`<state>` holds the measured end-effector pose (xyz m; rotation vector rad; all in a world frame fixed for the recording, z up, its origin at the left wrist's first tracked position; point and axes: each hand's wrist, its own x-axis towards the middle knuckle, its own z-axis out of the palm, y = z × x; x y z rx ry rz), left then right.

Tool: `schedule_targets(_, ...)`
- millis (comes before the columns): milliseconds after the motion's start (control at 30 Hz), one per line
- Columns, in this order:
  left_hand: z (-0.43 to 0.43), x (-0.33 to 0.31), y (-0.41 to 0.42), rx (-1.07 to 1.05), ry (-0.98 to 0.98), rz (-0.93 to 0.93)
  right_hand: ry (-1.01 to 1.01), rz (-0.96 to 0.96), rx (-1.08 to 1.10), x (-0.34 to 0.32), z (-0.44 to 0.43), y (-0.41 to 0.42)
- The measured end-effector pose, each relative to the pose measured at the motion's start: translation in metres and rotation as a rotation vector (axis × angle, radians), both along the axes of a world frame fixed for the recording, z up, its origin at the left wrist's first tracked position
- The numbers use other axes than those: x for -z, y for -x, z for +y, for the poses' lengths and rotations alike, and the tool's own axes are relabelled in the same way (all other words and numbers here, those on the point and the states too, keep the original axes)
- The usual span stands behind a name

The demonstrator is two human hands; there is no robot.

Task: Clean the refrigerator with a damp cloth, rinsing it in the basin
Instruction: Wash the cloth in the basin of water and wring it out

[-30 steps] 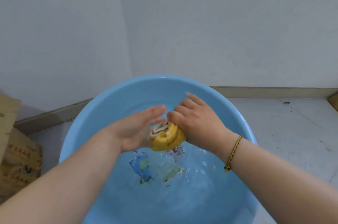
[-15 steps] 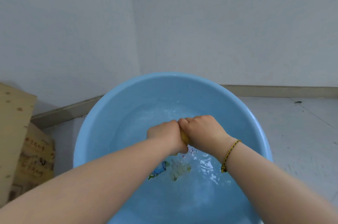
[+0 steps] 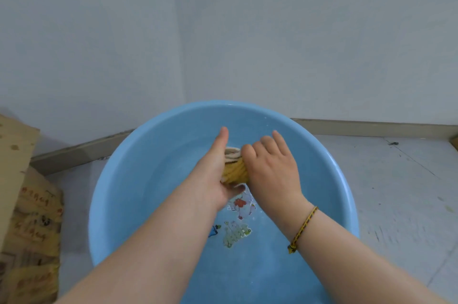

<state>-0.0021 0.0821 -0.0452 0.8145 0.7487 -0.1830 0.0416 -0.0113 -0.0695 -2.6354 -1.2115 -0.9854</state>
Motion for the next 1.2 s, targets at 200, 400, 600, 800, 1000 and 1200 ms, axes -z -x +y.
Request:
schedule_targets(200, 0.001, 0.018, -0.012, -0.334, -0.089, -0.025, -0.277, 0.486, 0.029, 0.011, 0.007, 0.023)
schedule_targets(400, -0.006, 0.000, -0.018, -0.336, -0.586, -0.363, -0.549, 1.122, 0.204, -0.004, 0.018, 0.022)
schedule_targets(600, 0.005, 0.004, -0.017, -0.054, -0.843, -0.462, -0.461, 1.435, 0.138, -0.005, 0.020, 0.018)
schedule_targets(800, 0.009, 0.005, -0.010, -0.006, -0.592, -0.499, -0.617, 1.640, 0.012, -0.006, 0.015, 0.021)
schedule_targets(1000, 0.018, 0.004, -0.007, 0.135, -0.486, -0.553, -0.609, 1.717, -0.042, -0.005, 0.015, 0.023)
schedule_targets(1200, 0.018, 0.005, -0.009, 0.110, -0.508, -0.539, -0.568, 1.717, 0.025, -0.005, 0.014, 0.020)
